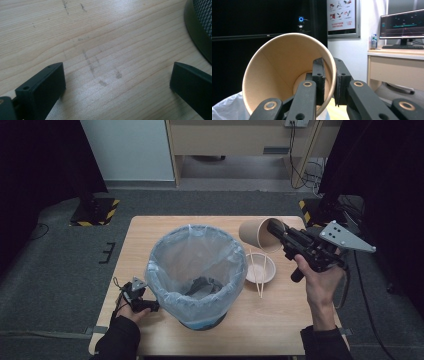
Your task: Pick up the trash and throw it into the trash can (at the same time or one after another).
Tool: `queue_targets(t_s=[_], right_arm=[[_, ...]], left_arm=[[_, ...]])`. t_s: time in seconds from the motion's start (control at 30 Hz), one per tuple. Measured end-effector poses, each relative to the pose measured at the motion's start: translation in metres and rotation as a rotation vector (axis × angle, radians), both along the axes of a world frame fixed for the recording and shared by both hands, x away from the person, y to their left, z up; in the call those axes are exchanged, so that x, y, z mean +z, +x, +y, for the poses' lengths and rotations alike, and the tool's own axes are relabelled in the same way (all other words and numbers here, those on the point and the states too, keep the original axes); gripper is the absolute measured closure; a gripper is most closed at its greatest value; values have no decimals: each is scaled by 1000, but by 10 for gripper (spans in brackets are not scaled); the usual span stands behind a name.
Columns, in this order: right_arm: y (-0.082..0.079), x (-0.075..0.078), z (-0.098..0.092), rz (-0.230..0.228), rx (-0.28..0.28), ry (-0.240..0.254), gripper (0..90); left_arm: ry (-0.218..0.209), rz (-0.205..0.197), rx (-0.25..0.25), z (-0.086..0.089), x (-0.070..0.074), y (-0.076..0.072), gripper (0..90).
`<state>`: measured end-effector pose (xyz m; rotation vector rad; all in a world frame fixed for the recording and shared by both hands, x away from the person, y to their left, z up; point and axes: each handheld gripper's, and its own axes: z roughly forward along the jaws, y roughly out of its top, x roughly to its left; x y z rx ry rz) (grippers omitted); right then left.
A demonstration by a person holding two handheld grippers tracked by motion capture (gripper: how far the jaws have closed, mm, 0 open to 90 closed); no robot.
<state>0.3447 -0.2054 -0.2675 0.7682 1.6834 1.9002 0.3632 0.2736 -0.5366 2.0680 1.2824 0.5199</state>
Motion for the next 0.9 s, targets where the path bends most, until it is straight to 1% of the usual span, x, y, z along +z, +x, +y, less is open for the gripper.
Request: queue_targets(t_s=[0.07, 0.1, 0.2, 0.23, 0.3, 0.37, 0.43, 0.47, 0.57, 0.6, 0.63, 0.67, 0.8, 0.83, 0.87, 0.9], right_arm=[[0, 0, 2, 0, 9, 4, 821], [2, 1, 9, -3, 25, 2, 821], [2, 1, 14, -2, 36, 1, 821], [4, 3, 22, -5, 53, -4, 821], [5, 3, 25, -6, 61, -4, 821], [6, 6, 35, -6, 80, -12, 821], [6, 6, 38, -5, 86, -12, 821], [8, 6, 45, 0, 110, -11, 821], [9, 5, 50, 6, 115, -23, 821], [11, 3, 57, 18, 131, -35, 820], [11, 3, 57, 18, 131, -35, 820], [12, -1, 63, 35, 142, -56, 820], [15, -8, 73, 70, 164, -97, 819], [15, -8, 73, 70, 164, -97, 819], [17, -13, 78, 85, 178, -120, 819], [17, -13, 78, 85, 178, -120, 819]], left_arm=[[0, 0, 0, 0, 0, 0, 0], [0, 0, 0, 0, 0, 0, 0], [0, 0, 0, 0, 0, 0, 0], [0, 0, 0, 0, 0, 0, 0], [0, 0, 0, 0, 0, 0, 0], [0, 0, 0, 0, 0, 0, 0], [0, 0, -1, 0, 0, 0, 0], [1, 0, -4, 0, 0, 0, 0], [0, 0, -6, 0, 0, 0, 0], [0, 1, -6, -1, 0, 0, 0], [0, 1, -6, -1, 0, 0, 0], [0, 0, -6, -1, 0, 0, 0], [0, 1, -6, 0, 0, 0, 0], [0, 1, -6, 0, 0, 0, 0], [0, 1, -6, -1, 0, 0, 0], [0, 1, -6, -1, 0, 0, 0]])
